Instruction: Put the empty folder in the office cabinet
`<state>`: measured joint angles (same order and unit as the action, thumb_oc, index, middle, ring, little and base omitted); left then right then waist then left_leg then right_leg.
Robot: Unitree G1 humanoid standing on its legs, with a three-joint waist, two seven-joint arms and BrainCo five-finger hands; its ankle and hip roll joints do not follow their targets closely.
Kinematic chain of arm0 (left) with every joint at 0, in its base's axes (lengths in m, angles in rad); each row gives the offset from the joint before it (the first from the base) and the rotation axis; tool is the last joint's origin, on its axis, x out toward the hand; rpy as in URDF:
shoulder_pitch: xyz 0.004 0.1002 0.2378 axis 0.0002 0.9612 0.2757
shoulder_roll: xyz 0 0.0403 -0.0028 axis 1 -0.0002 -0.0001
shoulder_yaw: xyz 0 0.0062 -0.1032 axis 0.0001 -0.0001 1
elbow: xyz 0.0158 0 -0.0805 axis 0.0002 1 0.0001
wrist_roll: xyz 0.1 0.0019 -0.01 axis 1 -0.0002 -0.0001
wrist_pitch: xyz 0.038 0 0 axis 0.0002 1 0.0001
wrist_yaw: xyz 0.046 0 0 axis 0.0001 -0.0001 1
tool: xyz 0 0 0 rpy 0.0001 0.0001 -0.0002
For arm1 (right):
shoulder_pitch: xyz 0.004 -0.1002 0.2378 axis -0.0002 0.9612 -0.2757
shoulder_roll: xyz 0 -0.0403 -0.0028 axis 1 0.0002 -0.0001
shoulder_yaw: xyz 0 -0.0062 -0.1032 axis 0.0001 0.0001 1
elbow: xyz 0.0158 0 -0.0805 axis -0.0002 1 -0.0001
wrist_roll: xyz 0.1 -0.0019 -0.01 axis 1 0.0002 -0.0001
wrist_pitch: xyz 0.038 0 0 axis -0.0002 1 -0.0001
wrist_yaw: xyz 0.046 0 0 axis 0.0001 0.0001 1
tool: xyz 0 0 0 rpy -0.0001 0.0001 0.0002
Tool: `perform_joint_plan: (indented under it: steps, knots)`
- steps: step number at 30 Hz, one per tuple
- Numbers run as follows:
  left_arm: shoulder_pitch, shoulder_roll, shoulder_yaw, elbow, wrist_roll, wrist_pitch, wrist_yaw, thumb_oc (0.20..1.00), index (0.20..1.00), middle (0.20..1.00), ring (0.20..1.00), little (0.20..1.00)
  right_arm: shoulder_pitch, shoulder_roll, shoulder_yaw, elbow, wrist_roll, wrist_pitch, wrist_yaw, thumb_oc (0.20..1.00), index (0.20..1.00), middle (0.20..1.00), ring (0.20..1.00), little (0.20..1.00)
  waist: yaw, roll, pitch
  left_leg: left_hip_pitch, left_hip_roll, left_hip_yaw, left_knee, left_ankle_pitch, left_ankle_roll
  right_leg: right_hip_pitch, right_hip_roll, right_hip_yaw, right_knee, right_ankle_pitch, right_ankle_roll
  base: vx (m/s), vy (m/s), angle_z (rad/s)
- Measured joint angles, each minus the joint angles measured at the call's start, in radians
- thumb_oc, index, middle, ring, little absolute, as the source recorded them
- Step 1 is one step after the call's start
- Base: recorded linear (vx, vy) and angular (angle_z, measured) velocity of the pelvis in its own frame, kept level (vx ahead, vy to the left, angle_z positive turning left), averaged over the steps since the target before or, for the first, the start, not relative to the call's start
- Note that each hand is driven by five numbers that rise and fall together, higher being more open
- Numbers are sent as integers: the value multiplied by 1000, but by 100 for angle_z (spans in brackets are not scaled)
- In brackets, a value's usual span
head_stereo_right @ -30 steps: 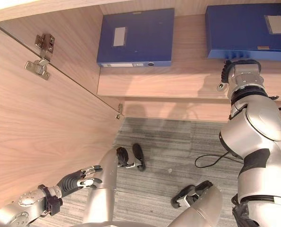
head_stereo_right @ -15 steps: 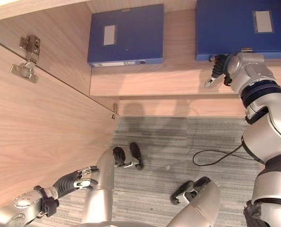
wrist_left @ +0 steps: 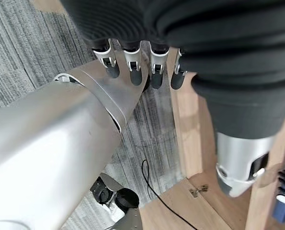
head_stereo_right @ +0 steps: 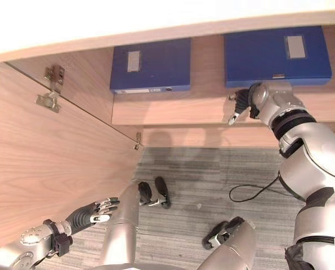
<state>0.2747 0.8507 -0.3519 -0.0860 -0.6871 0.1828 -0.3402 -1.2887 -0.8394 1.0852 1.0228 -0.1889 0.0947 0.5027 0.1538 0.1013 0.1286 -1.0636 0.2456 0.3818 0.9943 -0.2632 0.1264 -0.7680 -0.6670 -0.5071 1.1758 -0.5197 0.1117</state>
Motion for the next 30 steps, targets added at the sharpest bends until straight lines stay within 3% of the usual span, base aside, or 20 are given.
perform_joint_plan:
  steps: [9, 13, 14, 16, 20, 23, 25, 26, 27, 30]
  knots:
    - [-17, -26, -1, 8, 41, 19, -4, 1000, 1000, 1000, 1000, 1000, 60, 24, -65, 7, -30, 3, 1, 1000, 1000, 1000, 1000, 1000, -8, -19, 2, 217, -16, -3, -181, 62, -38, 238, 80, -89, -196, 63, 12, 7, -24, -1]
    - [-52, -35, -5, 26, 46, 21, -10, 1000, 1000, 1000, 1000, 1000, 109, 63, -74, 51, -33, 2, 3, 1000, 1000, 1000, 1000, 1000, -18, -59, 10, 386, -37, -2, -320, 112, -67, 401, 136, -119, -336, 109, 18, 9, -1, -2]
    - [-64, -37, -2, 32, 46, 24, -14, 1000, 1000, 1000, 1000, 1000, 114, 70, -95, 60, -39, 0, 2, 1000, 1000, 1000, 1000, 1000, -40, -78, 8, 424, -46, 1, -361, 125, -75, 430, 148, -130, -371, 118, 18, 0, 0, 0]
    - [-109, -92, -5, 95, 48, 40, -20, 1000, 1000, 1000, 1000, 1000, 175, 95, -156, 123, -41, 3, -1, 1000, 1000, 1000, 1000, 1000, -42, -86, 10, 506, -50, 1, -446, 163, -85, 511, 193, -155, -472, 161, 19, 17, 14, -6]
    - [-111, -127, -8, 128, 70, 50, -26, 1000, 1000, 1000, 1000, 1000, 251, 134, -181, 125, -70, 1, 0, 1000, 1000, 1000, 1000, 1000, -64, -99, 14, 621, -67, 25, -568, 211, -93, 599, 236, -166, -600, 222, 23, -2, 61, -15]
    - [-119, -157, -8, 180, 132, 62, -56, 1000, 1000, 1000, 1000, 1000, 405, 207, -305, 127, -76, 2, -11, 1000, 1000, 1000, 1000, 1000, -69, -113, 6, 752, -95, 50, -759, 295, -98, 714, 312, -195, -812, 331, 26, 15, 65, -15]
    - [-119, -157, -9, 201, 158, 69, -65, 1000, 1000, 1000, 1000, 1000, 456, 233, -314, 128, -76, 2, -3, 1000, 1000, 1000, 1000, 1000, -78, -125, -2, 788, -106, 65, -810, 311, -102, 743, 335, -201, -877, 363, 36, 30, 20, -16]
    - [-120, -187, 14, 222, 192, 79, -73, 1000, 1000, 1000, 1000, 1000, 527, 262, -409, 150, -72, -3, -23, 1000, 1000, 1000, 1000, 1000, -77, -131, -25, 826, -119, 65, -890, 350, -106, 783, 377, -207, -981, 422, 38, 21, 56, -8]
    - [-107, -193, 24, 229, 206, 80, -75, 1000, 1000, 1000, 1000, 1000, 566, 292, -432, 175, -68, 0, -22, 1000, 1000, 1000, 1000, 1000, -72, -142, -53, 844, -126, 71, -940, 370, -109, 805, 395, -219, -1050, 457, 38, 26, 74, -11]
    - [-106, -203, 25, 251, 247, 82, -91, 1000, 1000, 1000, 1000, 1000, 638, 344, -466, 235, -67, 19, -38, 1000, 1000, 1000, 1000, 1000, -88, -172, -94, 868, -141, 86, -979, 378, -112, 828, 417, -220, -1122, 496, 38, 12, 135, -12]
